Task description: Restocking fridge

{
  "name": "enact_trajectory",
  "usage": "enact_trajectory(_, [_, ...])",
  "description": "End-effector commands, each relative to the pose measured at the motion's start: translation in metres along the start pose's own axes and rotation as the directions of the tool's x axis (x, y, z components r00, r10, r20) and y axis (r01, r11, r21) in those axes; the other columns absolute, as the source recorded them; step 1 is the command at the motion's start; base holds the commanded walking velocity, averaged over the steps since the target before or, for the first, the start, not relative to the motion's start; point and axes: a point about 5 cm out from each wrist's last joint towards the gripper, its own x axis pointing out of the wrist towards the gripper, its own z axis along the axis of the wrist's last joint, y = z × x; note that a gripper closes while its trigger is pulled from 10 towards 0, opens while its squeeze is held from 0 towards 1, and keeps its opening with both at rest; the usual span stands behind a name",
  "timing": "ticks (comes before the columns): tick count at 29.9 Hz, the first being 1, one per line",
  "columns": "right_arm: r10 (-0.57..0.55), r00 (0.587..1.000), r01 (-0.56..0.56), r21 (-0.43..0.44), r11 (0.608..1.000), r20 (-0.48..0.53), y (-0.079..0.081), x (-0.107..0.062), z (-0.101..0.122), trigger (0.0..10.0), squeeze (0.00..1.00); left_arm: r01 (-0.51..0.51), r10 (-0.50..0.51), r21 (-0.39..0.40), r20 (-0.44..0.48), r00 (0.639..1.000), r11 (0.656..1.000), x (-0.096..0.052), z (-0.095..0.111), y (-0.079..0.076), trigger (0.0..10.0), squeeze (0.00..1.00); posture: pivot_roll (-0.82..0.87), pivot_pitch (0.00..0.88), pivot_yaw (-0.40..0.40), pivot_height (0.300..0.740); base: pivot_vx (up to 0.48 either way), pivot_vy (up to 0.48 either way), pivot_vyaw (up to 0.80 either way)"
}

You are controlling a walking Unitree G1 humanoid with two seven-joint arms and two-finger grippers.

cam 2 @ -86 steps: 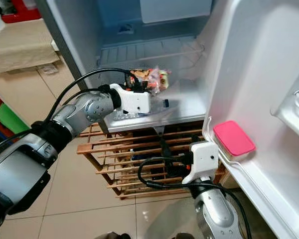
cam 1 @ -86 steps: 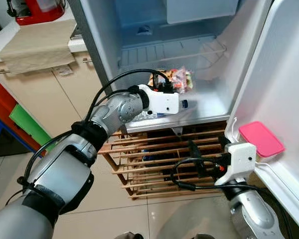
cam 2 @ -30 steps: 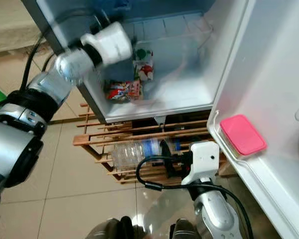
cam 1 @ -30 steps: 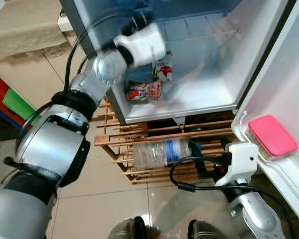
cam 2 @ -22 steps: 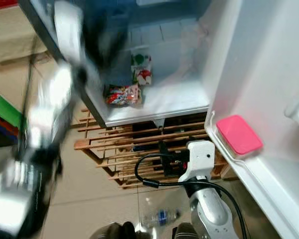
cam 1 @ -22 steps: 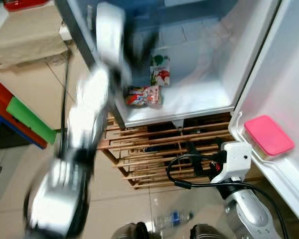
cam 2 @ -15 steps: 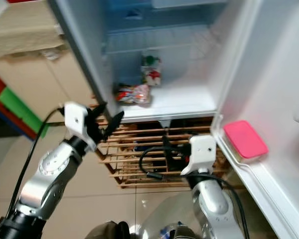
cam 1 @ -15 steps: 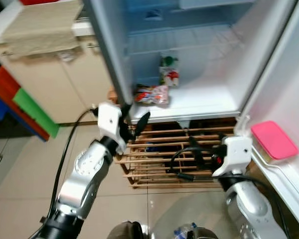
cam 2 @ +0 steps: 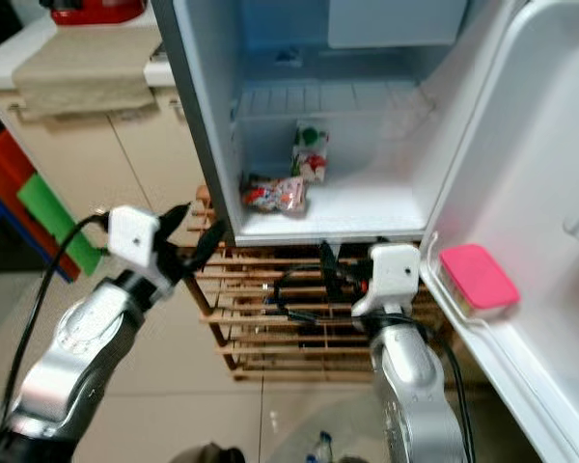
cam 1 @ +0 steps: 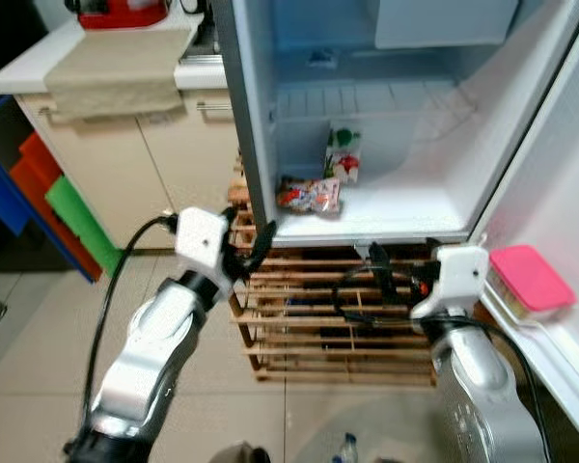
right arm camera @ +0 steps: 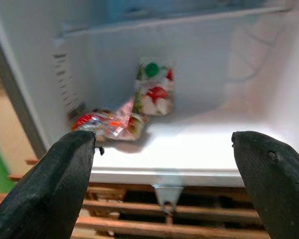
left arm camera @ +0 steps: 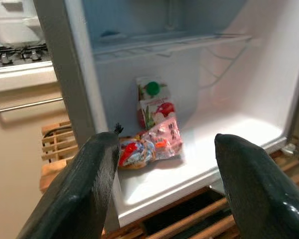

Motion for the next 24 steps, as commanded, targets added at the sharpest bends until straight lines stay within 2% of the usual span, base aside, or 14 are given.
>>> enact_trajectory(1, [-0.014,1.0,0.014,0.003,1.0,-0.008,-0.002,0.0,-0.004,10.0,0.0,-0.025,0.025,0.013,-0.045,0.999,1.0,-0.003,-0.007,0.006,10.0,0.0,-0.1,0.0,0.099,0.74,-0.435,0.0,0.0])
enact_trajectory(10, [-0.002,1.0,0.002,-0.01,1.0,-0.001,-0.004,0.005,-0.005,10.0,0.0,-0.047,0.048,0.005,-0.036,0.998,0.999,0.003,-0.008,0.004,10.0,0.0,-0.1,0.0,0.09,0.74,-0.429,0.0,0.0])
enact_trajectory(13, [0.011,1.0,-0.011,-0.014,1.0,-0.019,-0.005,0.005,-0.009,10.0,0.0,-0.075,0.075,-0.001,-0.044,0.996,0.997,0.005,-0.01,0.006,10.0,0.0,-0.11,0.0,0.089,0.74,0.0,0.0,0.0])
enact_trajectory(14, [0.019,0.997,-0.02,-0.01,1.0,-0.07,-0.007,0.002,-0.019,10.0,0.0,-0.121,0.122,0.014,-0.082,0.989,0.993,0.008,-0.018,0.012,10.0,0.0,-0.11,0.0,0.089,0.74,0.0,0.0,0.0])
enact_trajectory(16, [0.019,0.996,-0.019,-0.005,1.0,-0.088,-0.008,0.0,-0.022,10.0,0.0,-0.135,0.137,0.02,-0.098,0.986,0.991,0.009,-0.02,0.014,10.0,0.0,-0.11,0.0,0.089,0.74,0.0,0.0,0.0])
enact_trajectory(17, [0.011,0.985,-0.012,-0.001,1.0,-0.172,-0.012,-0.003,-0.035,10.0,0.0,-0.181,0.184,0.033,-0.177,0.967,0.983,0.012,-0.033,0.023,10.0,0.0,-0.12,0.0,0.09,0.74,0.0,0.0,0.0])
enact_trajectory(18, [0.011,0.985,-0.012,-0.001,1.0,-0.172,-0.012,-0.003,-0.035,10.0,0.0,-0.181,0.184,0.033,-0.177,0.967,0.983,0.012,-0.033,0.023,10.0,0.0,-0.12,0.0,0.09,0.74,0.0,0.0,0.0])
enact_trajectory(19, [-0.023,0.948,0.026,0.005,1.0,-0.318,-0.02,-0.011,-0.058,10.0,0.0,-0.249,0.252,0.045,-0.284,0.925,0.967,0.014,-0.053,0.038,10.0,0.0,-0.12,0.0,0.092,0.74,0.0,0.0,0.0])
enact_trajectory(20, [-0.038,0.931,0.043,0.005,0.999,-0.363,-0.023,-0.014,-0.066,10.0,0.0,-0.272,0.275,0.054,-0.309,0.91,0.961,0.013,-0.059,0.043,10.0,0.0,-0.12,0.0,0.092,0.74,0.0,0.0,0.0])
enact_trajectory(21, [-0.038,0.931,0.043,0.005,0.999,-0.363,-0.023,-0.014,-0.066,10.0,0.0,-0.272,0.275,0.054,-0.309,0.91,0.961,0.013,-0.059,0.043,10.0,0.0,-0.12,0.0,0.092,0.74,0.0,0.0,0.0])
enact_trajectory(24, [-0.131,0.887,0.124,-0.043,0.991,-0.443,-0.033,-0.029,-0.079,10.0,0.0,-0.288,0.288,0.053,-0.331,0.898,0.956,0.014,-0.067,0.051,10.0,0.0,-0.14,0.0,0.098,0.74,0.0,0.0,0.0])
